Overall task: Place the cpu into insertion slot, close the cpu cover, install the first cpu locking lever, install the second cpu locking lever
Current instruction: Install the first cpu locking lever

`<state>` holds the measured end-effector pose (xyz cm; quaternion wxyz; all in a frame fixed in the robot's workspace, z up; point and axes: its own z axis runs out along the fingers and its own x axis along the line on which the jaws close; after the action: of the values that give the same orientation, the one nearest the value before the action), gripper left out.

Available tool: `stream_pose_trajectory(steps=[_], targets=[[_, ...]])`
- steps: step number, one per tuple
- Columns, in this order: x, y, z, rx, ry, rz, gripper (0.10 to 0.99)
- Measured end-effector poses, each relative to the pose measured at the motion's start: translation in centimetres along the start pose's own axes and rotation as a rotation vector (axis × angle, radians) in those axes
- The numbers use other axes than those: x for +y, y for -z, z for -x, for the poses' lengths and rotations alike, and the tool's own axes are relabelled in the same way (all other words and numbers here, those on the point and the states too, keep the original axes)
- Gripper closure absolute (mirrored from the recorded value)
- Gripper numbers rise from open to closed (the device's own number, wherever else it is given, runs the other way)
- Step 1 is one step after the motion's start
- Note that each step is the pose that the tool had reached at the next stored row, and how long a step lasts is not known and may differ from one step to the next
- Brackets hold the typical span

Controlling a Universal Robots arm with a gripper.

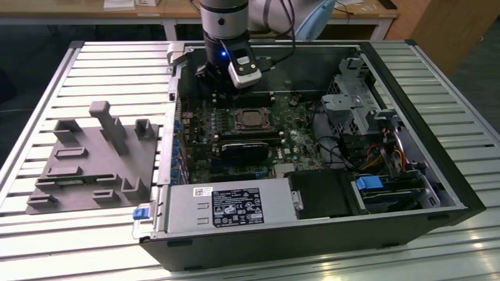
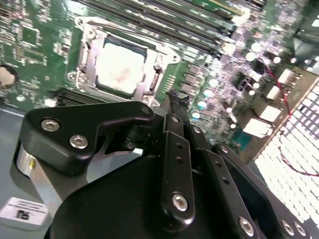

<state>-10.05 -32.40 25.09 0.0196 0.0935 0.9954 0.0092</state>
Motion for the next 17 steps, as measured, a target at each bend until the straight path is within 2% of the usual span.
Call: stream_pose_trajectory(steps=[2, 3, 6, 8, 14, 17], targets=[[-0.05, 0.01, -0.27, 0.0007, 0.0, 0.003, 0.98], [-0.07, 0.01, -0.36, 0.0016, 0.0, 0.009, 0.98], [-0.1, 0.02, -0.53, 0.007, -0.001, 0.038, 0.98], [-0.11, 0.02, -0.59, 0.0124, -0.003, 0.068, 0.98], [-0.13, 0.03, -0.66, 0.0319, -0.007, 0.171, 0.98], [-0.14, 0.03, -0.67, 0.0397, -0.009, 0.213, 0.98]])
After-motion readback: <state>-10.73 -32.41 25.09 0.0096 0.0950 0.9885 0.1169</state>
